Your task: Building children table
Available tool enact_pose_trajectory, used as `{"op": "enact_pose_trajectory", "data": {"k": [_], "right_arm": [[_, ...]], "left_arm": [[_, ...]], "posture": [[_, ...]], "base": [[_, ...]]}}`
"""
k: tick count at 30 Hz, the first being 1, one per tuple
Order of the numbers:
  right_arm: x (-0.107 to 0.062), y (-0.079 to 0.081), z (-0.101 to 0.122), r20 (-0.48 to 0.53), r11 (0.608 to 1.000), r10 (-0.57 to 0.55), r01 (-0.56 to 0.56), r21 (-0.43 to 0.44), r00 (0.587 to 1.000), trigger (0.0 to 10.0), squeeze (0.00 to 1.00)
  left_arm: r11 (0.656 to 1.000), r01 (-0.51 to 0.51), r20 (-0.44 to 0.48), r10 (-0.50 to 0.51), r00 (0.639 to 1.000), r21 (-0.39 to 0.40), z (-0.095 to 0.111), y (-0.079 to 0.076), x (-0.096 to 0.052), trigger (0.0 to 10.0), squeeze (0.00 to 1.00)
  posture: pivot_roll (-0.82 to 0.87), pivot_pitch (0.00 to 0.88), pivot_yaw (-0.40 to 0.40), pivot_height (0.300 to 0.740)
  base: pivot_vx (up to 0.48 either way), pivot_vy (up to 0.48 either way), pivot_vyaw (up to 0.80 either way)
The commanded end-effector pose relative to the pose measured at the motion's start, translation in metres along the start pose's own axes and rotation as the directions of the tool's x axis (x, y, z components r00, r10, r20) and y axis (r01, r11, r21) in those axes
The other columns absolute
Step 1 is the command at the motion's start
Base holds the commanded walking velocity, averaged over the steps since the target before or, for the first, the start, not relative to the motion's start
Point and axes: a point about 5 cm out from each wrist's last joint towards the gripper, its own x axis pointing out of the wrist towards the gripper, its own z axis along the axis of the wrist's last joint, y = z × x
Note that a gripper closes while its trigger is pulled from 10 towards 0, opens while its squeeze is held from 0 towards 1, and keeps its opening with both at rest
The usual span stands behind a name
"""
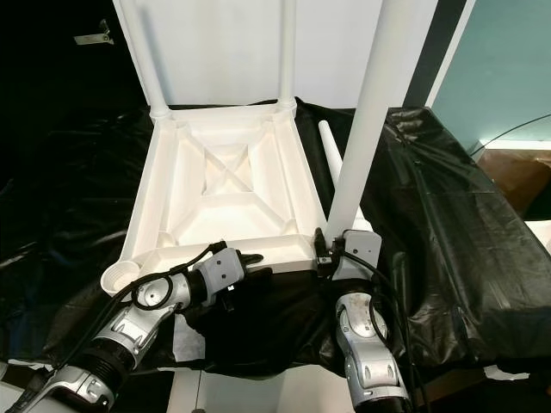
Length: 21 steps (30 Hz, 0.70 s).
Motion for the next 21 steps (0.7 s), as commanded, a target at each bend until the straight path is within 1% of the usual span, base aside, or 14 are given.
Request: {"op": "enact_pose_trajectory", "data": {"k": [1, 2, 3, 4, 5, 6, 8, 9, 12, 14, 15, 16, 18, 21], "right_arm": [[0.002, -0.019, 0.001, 0.001, 0.999, -0.028, 0.028, -0.047, 1.0, 10.0, 1.0], [0.002, -0.019, 0.001, 0.001, 0.999, -0.028, 0.028, -0.047, 1.0, 10.0, 1.0], [0.002, -0.016, 0.002, 0.002, 0.998, 0.044, -0.044, -0.047, 0.999, 10.0, 1.0], [0.002, -0.015, 0.005, 0.006, 0.991, 0.122, -0.121, -0.064, 0.993, 10.0, 0.96], [0.002, -0.015, 0.01, 0.032, 0.971, 0.21, -0.204, -0.122, 0.977, 10.0, 0.0], [0.002, -0.015, 0.01, 0.032, 0.971, 0.21, -0.204, -0.122, 0.977, 10.0, 0.0], [0.0, -0.016, 0.016, 0.06, 0.929, 0.309, -0.288, -0.232, 0.949, 10.0, 0.0], [0.0, -0.019, 0.018, 0.061, 0.913, 0.336, -0.309, -0.265, 0.94, 10.0, 0.0], [0.001, -0.022, 0.019, 0.059, 0.906, 0.347, -0.318, -0.279, 0.936, 10.0, 0.0], [0.003, -0.029, 0.02, 0.031, 0.887, 0.391, -0.367, -0.279, 0.92, 10.0, 0.0], [0.003, -0.029, 0.02, 0.031, 0.887, 0.391, -0.367, -0.279, 0.92, 10.0, 0.0], [0.004, -0.031, 0.019, 0.002, 0.871, 0.427, -0.41, -0.271, 0.904, 10.0, 0.0], [0.004, -0.034, 0.019, -0.024, 0.856, 0.457, -0.446, -0.261, 0.889, 10.0, 0.0], [0.005, -0.041, 0.018, -0.044, 0.839, 0.482, -0.475, -0.265, 0.875, 10.0, 0.0]], "left_arm": [[0.994, 0.103, -0.111, -0.107, 0.988, -0.042, -0.023, -0.022, -0.004, 10.0, 0.0], [0.994, 0.103, -0.111, -0.107, 0.988, -0.042, -0.023, -0.022, -0.004, 10.0, 0.0], [0.994, 0.104, -0.109, -0.108, 0.988, -0.043, -0.023, -0.022, -0.003, 10.0, 0.0], [0.993, 0.105, -0.107, -0.11, 0.988, -0.045, -0.023, -0.023, -0.002, 10.0, 0.0], [0.993, 0.106, -0.105, -0.11, 0.988, -0.045, -0.023, -0.023, -0.001, 10.0, 0.0], [0.993, 0.106, -0.105, -0.11, 0.988, -0.045, -0.023, -0.023, -0.001, 10.0, 0.0], [0.993, 0.105, -0.104, -0.109, 0.989, -0.046, -0.023, -0.023, 0.0, 10.0, 0.0], [0.994, 0.103, -0.104, -0.107, 0.989, -0.047, -0.023, -0.023, 0.0, 10.0, 0.0], [0.994, 0.102, -0.105, -0.106, 0.989, -0.048, -0.023, -0.023, 0.0, 10.0, 0.0], [0.993, 0.104, -0.105, -0.109, 0.989, -0.049, -0.023, -0.024, 0.0, 10.0, 0.0], [0.993, 0.104, -0.105, -0.109, 0.989, -0.049, -0.023, -0.024, 0.0, 10.0, 0.0], [0.993, 0.104, -0.104, -0.109, 0.989, -0.049, -0.023, -0.024, 0.001, 10.0, 0.0], [0.993, 0.105, -0.104, -0.109, 0.989, -0.049, -0.023, -0.024, 0.001, 10.0, 0.0], [0.993, 0.106, -0.102, -0.11, 0.989, -0.048, -0.023, -0.024, 0.002, 10.0, 0.0]], "posture": [[-0.02, 0.004, -0.016, 0.74], [-0.02, 0.004, -0.016, 0.74], [-0.02, 0.005, -0.016, 0.74], [-0.02, 0.005, -0.018, 0.74], [-0.03, 0.005, -0.02, 0.74], [-0.03, 0.005, -0.02, 0.74], [-0.03, 0.005, -0.022, 0.74], [-0.03, 0.006, -0.022, 0.74], [-0.03, 0.006, -0.022, 0.74], [-0.03, 0.006, -0.022, 0.74], [-0.03, 0.006, -0.022, 0.74], [-0.04, 0.007, -0.021, 0.74], [-0.04, 0.008, -0.021, 0.74], [-0.03, 0.008, -0.021, 0.74]], "base": [[0.0, 0.0, 0.0], [0.0, 0.0, 0.0], [0.0, 0.0, 0.0], [0.0, 0.0, 0.0], [0.0, 0.0, 0.0], [0.0, 0.0, 0.0], [0.0, 0.0, 0.0], [0.0, 0.0, 0.0], [0.0, 0.0, 0.0], [0.0, 0.0, 0.0], [0.0, 0.0, 0.0], [0.0, 0.0, 0.0], [0.0, 0.0, 0.0], [0.0, 0.0, 0.0]]}}
